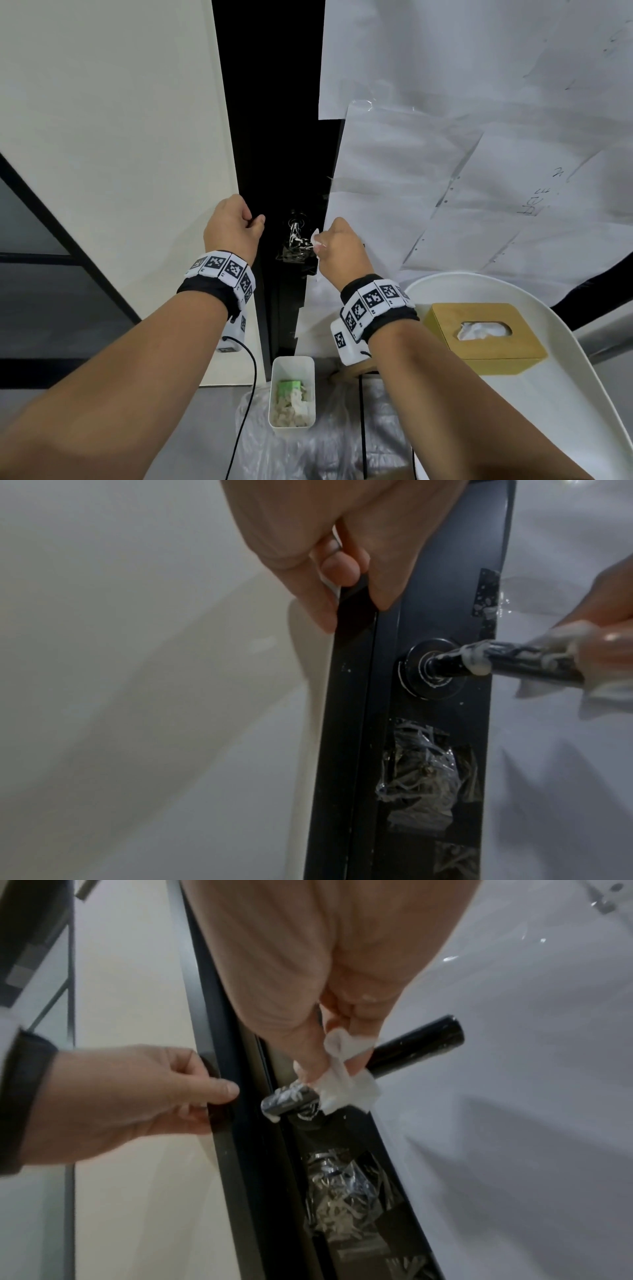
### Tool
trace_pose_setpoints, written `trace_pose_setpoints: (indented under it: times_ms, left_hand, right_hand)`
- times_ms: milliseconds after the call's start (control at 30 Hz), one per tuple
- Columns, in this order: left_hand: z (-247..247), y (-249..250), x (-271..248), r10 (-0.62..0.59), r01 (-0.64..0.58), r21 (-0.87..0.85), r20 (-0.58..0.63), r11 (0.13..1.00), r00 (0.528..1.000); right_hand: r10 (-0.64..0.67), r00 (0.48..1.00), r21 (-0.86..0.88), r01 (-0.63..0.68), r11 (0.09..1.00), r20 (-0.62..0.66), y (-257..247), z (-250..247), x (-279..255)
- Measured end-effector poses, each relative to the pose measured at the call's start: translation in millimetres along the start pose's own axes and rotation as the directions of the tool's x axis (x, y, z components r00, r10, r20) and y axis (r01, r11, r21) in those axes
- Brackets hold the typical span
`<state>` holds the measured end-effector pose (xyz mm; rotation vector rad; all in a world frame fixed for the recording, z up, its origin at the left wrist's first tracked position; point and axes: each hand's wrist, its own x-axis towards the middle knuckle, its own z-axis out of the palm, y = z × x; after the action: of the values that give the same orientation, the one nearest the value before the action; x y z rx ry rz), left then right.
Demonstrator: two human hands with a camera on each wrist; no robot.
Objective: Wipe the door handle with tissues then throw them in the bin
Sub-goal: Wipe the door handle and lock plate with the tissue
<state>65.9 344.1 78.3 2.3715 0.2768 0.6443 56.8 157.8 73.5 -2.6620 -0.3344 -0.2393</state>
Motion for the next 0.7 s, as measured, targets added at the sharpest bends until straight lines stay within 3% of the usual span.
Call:
trace_pose_setpoints:
  times_ms: [100, 300, 467, 567, 700]
  left_hand:
    - [-0.5, -2.7, 1.6, 0.013, -0.013, 0.001, 0.007, 1.000, 1.000]
    - [-0.1, -3.1, 0.0, 0.011, -0.011, 0.007, 0.004, 1.000, 1.000]
    - [-1.1, -2.1, 0.1, 0.007, -0.007, 0.015, 0.010, 1.000, 1.000]
    - [-1.4, -1.9, 0.2, 0.020, -0.020, 0.005, 0.016, 1.000, 1.000]
    - [-1.0, -0.9, -0.6, 0.012, -0.012, 0.008, 0.011, 1.000, 1.000]
  right_hand:
    - [0.012, 1.000, 0.025, -0.011, 1.000, -0.024, 3.2, -8.5, 0.0]
    - [0.041, 0.999, -0.108, -0.038, 0.993, 0.022, -6.7, -2.0, -4.2]
    - [-0.037, 0.999, -0.022, 0.038, 0.999, 0.039, -24.3, 8.9, 1.4]
    - [0.008, 1.000, 0.039, -0.008, 0.999, 0.018, -14.5, 1.6, 2.8]
    - [0.044, 0.999, -0.014, -0.044, 0.999, -0.022, -6.1, 3.9, -2.6]
